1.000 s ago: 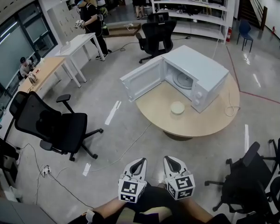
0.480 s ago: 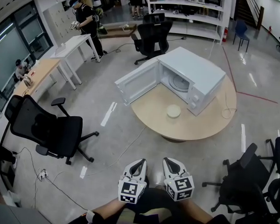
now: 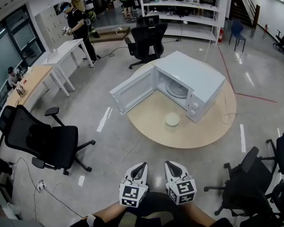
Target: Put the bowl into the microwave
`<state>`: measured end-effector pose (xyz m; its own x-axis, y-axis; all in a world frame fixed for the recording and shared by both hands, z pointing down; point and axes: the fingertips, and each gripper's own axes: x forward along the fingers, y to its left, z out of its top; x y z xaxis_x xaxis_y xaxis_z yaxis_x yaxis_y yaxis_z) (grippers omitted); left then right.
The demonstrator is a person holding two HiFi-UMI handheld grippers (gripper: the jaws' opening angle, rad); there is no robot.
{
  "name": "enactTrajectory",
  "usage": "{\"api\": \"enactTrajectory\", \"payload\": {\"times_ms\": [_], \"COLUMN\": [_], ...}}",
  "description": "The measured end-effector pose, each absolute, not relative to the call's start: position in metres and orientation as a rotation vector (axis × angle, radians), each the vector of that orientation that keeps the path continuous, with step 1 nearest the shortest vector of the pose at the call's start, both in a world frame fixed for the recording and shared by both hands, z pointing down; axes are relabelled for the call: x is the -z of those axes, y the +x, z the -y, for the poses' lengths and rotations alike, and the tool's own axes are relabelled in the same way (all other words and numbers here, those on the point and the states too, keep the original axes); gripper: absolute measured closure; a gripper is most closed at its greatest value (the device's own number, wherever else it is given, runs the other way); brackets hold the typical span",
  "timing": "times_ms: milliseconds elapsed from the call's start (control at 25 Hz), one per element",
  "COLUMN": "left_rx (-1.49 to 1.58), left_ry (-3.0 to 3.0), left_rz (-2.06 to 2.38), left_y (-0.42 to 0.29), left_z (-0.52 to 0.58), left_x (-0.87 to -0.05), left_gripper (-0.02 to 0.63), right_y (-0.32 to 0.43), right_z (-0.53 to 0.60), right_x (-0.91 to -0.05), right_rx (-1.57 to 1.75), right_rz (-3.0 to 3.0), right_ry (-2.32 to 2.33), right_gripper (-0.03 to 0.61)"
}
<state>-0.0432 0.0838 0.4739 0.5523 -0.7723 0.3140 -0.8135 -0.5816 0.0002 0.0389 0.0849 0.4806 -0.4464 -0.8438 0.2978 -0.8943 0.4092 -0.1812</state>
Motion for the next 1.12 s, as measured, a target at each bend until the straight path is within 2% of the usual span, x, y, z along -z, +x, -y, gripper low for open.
{"api": "enactTrajectory", "payload": {"times_ms": [1120], "left_rx": [-0.364], "left_ry": [2.663], "left_rz": [1.201], "left_y": [-0.078], "left_z": [0.086], "left_x": [-0.467], "left_gripper": [0.568], "right_y": [0.008], "right_z": [0.075], "right_x": [-0.476], "right_rx": [-0.499], "right_rz": [2.335], "right_ry": [1.672], "right_gripper": [0.563]}}
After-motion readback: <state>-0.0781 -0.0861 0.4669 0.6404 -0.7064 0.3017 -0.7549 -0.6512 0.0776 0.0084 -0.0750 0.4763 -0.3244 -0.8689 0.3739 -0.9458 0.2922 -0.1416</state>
